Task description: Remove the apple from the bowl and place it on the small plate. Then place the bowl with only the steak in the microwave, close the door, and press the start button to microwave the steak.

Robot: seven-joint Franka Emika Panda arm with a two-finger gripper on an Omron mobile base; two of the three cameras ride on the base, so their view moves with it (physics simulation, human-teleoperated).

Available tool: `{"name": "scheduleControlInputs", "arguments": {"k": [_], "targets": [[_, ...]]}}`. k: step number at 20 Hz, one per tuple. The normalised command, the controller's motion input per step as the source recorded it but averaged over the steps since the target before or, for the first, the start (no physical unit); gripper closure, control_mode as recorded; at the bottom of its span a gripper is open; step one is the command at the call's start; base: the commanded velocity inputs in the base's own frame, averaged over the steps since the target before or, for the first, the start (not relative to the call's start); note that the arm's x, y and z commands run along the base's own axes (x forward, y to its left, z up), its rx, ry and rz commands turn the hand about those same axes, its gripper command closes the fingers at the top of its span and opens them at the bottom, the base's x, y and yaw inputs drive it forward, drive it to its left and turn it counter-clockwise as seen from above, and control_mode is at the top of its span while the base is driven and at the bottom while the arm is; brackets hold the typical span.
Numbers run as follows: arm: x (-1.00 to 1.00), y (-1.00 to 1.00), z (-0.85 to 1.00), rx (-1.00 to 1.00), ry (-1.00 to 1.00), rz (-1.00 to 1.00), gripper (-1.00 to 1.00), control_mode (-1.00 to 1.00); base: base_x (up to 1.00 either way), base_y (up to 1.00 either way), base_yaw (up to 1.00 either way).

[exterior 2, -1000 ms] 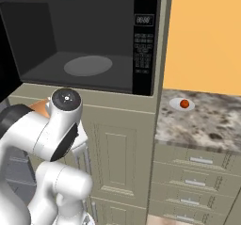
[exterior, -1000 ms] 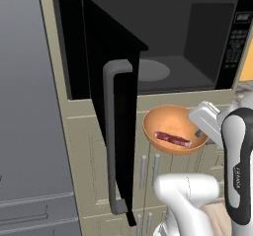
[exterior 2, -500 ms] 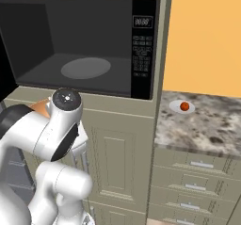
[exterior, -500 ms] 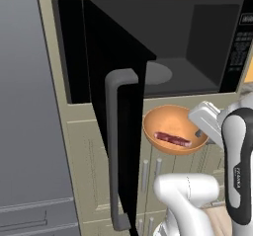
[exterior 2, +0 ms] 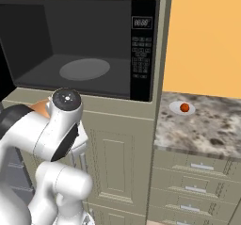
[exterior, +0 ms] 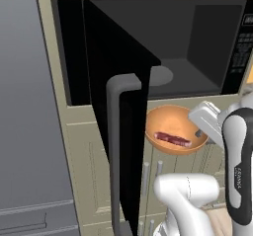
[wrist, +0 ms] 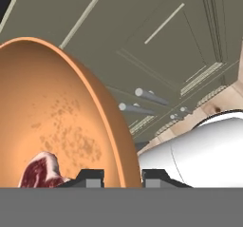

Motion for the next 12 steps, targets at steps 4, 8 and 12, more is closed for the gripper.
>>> {"name": "scheduleControlInputs", "arguments": {"k": [4,8,12], "targets": [[-0.10,-0.04,0.91,0.08,-0.17,-0.03,1.00,-1.00,0.00,0.00,0.00],[0.05,0.00,1.00,0.00,-0.13,-0.15,1.00,-1.00,0.00,0.00,0.00],[0.52,0.00,0.71,0.00,-0.02,-0.18,1.00,-1.00,0.00,0.00,0.00]]}}
